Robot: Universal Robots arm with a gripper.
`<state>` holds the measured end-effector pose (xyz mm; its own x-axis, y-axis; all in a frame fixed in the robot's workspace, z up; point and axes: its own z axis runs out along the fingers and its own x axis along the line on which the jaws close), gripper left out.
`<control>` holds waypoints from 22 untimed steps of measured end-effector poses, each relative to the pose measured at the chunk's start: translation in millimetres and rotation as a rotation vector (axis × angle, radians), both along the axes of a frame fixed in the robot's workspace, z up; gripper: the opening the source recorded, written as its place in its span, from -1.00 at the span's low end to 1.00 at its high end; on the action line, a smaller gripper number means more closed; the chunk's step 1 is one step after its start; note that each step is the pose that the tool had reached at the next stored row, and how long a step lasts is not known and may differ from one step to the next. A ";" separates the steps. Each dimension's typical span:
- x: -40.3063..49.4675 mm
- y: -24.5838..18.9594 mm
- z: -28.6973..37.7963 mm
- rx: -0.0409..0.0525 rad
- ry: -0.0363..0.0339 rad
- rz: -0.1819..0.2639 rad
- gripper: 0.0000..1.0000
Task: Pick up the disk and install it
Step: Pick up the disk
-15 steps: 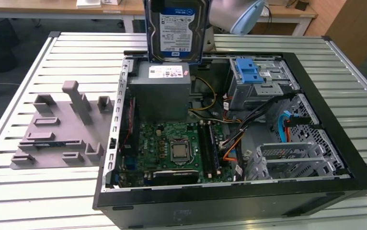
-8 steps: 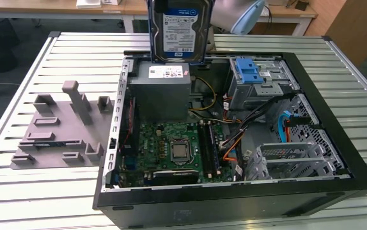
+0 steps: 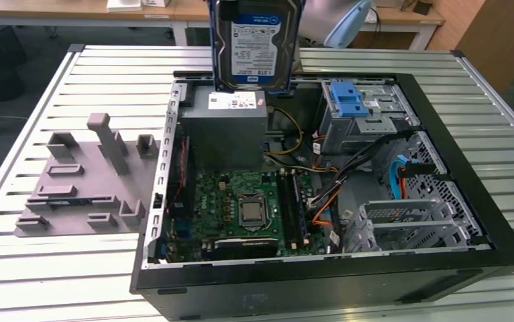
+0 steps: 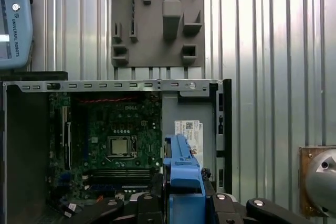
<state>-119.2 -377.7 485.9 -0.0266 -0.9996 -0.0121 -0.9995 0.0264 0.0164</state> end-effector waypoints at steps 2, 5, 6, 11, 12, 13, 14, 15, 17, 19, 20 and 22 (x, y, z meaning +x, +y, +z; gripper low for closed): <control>0.7 -1.9 0.0 0.0001 0.0000 -0.001 -0.27; 1.9 -4.4 0.0 0.0000 0.0000 -0.001 -0.27; 2.2 -5.1 0.0 0.0000 0.0000 -0.002 -0.27; 4.4 -7.5 0.0 0.0000 0.0000 -0.003 -0.27; 5.0 -7.9 0.0 0.0000 0.0000 -0.003 -0.27; 5.8 -8.4 0.0 0.0001 0.0000 -0.003 -0.27; 6.8 -8.8 0.0 0.0000 0.0000 -0.003 -0.27; 7.9 -9.1 0.0 0.0000 0.0000 -0.003 -0.27; 10.5 -9.8 0.0 -0.0001 0.0001 -0.004 -0.27; 13.3 -10.4 0.0 0.0000 0.0000 -0.004 -0.27; 14.7 -10.5 0.0 0.0000 0.0000 -0.004 -0.27; 17.8 -10.9 0.0 0.0000 0.0000 -0.004 -0.27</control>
